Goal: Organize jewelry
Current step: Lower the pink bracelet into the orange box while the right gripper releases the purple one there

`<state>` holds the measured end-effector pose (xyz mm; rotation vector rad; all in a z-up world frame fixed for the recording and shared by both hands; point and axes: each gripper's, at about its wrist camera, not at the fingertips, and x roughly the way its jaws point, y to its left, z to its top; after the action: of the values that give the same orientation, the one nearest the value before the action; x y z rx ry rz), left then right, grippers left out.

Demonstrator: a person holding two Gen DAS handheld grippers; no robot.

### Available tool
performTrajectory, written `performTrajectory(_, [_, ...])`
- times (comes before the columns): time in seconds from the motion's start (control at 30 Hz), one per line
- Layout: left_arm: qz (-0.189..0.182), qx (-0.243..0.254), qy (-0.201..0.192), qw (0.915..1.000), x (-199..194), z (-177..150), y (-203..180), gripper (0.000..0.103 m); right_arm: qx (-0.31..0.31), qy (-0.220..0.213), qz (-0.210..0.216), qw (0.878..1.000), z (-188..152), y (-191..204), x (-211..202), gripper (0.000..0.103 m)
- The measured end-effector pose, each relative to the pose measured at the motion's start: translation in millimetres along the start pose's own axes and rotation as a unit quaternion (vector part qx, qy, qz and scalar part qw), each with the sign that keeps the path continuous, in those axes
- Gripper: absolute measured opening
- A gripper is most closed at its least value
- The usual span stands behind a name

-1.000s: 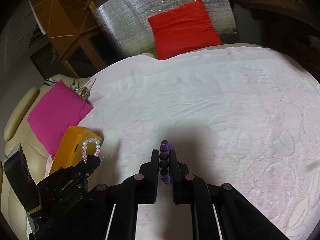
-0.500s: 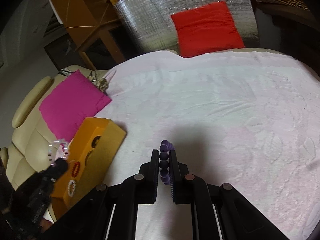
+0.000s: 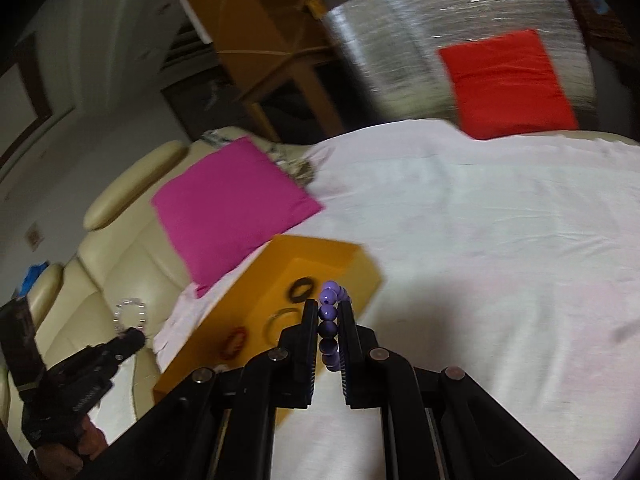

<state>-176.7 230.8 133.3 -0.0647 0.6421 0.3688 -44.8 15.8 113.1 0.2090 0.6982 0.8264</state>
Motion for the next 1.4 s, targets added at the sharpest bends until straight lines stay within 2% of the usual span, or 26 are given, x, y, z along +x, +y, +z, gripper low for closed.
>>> performTrajectory(0.2, [0.018,-0.011,0.021,0.9995,15,-14,20,0.010,-0.039,0.025,0.040,0.998,-14,35,31,0.011])
performTrajectory(0.5, [0.026,-0.007,0.043,0.9987,28,-28,25,0.010,-0.052,0.049,0.065,0.995,-25,51,61,0.011])
performTrajectory(0.83, [0.027,0.002,0.061,0.9978,38,-36,24,0.010,-0.058,0.070,0.072,0.993,-33,58,84,0.011])
performTrajectory(1.4, [0.025,0.022,0.088,0.9956,50,-49,6,0.010,-0.055,0.082,0.064,0.993,-40,57,97,0.011])
